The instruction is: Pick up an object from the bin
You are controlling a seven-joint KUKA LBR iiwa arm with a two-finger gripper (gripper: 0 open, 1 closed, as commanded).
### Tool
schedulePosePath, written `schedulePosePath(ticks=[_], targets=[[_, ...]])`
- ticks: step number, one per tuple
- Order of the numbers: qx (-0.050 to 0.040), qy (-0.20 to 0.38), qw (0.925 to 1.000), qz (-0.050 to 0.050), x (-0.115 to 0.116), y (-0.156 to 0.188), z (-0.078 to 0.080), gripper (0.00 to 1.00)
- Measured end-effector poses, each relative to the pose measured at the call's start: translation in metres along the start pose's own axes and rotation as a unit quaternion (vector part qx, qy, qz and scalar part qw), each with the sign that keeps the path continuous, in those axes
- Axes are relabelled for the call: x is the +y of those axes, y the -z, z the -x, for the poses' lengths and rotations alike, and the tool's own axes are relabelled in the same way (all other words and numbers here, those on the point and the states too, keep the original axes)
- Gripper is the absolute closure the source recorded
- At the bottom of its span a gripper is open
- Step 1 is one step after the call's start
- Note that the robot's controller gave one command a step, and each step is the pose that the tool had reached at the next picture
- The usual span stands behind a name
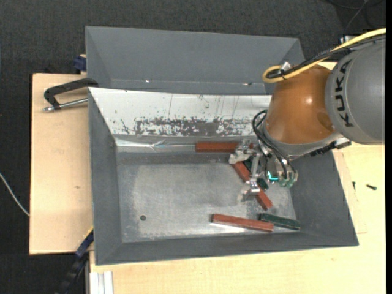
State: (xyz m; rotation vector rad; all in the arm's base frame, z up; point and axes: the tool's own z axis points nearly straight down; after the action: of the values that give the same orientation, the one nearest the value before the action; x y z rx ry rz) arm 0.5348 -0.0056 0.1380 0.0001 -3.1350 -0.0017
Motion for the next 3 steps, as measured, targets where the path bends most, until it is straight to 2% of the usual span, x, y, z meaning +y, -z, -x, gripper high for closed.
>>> schedulePosePath(ticks=[1,2,3], targets=[[-0.0036,0.000,1.0000,0.000,0.000,0.004,0.002,0.00],[-0.0061,0.092,0.9958,0.000,-0.031,-0.016,-0.021,0.00],[-0.0033,0.107,0.9943,-0.002,-0.039,-0.042,-0.032,0.00]])
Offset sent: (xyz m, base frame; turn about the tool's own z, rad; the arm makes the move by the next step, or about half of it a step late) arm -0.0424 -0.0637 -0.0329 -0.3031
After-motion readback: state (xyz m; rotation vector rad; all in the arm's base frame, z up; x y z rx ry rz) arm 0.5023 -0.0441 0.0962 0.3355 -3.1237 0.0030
